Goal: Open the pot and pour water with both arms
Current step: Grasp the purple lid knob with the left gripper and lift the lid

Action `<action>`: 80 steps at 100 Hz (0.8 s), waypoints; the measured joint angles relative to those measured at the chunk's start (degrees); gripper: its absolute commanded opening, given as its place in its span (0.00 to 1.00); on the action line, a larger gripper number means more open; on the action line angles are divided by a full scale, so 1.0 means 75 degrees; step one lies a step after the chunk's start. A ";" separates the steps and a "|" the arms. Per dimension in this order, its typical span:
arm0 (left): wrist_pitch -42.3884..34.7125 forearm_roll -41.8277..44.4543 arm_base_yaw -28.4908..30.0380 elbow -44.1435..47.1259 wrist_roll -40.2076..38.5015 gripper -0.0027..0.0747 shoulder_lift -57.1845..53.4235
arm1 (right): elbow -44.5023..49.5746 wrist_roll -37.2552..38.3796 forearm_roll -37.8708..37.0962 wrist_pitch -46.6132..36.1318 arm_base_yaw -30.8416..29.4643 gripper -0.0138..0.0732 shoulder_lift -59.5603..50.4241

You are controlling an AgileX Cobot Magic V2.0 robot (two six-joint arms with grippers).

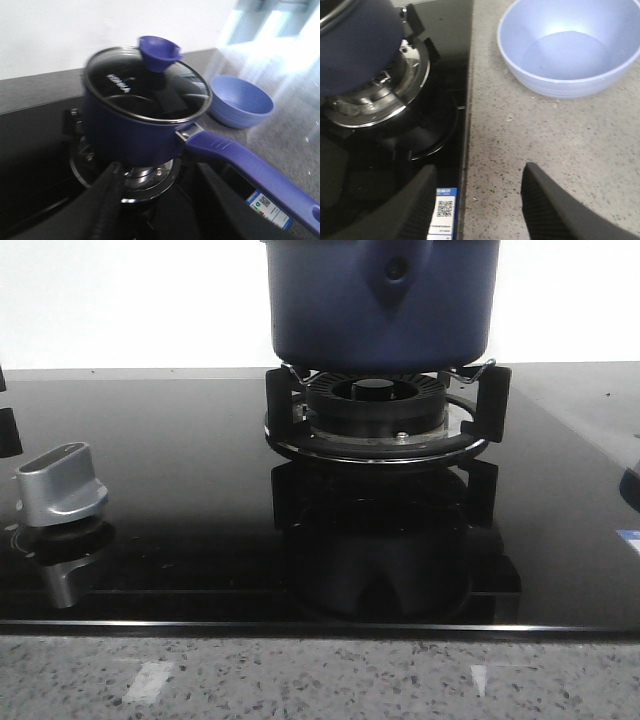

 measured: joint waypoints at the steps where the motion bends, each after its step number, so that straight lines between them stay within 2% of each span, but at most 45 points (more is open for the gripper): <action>1: -0.0001 -0.0018 -0.0030 -0.0056 0.0062 0.54 0.0117 | 0.0000 0.0000 0.0000 0.0000 -0.0002 0.56 0.0000; 16: -0.0364 -0.0194 -0.0467 -0.0713 0.1153 0.54 0.1294 | 0.0000 -0.0020 0.0000 -0.0030 0.0127 0.56 0.0000; 38: -0.0815 -0.0479 -0.0483 -0.1898 0.2163 0.54 0.2950 | 0.0000 -0.0030 0.0000 -0.0030 0.0137 0.56 0.0000; 60: -0.0298 -0.1912 -0.0502 -0.3042 0.3855 0.56 0.4355 | 0.0000 -0.0030 0.0000 -0.0068 0.0137 0.56 0.0000; 70: -0.0053 -0.2650 -0.0502 -0.3309 0.4630 0.61 0.4758 | 0.0000 -0.0030 0.0000 -0.0068 0.0137 0.56 0.0000; 80: 0.0165 -0.3249 -0.0502 -0.3383 0.5257 0.62 0.4968 | 0.0000 -0.0030 0.0000 -0.0068 0.0137 0.56 0.0000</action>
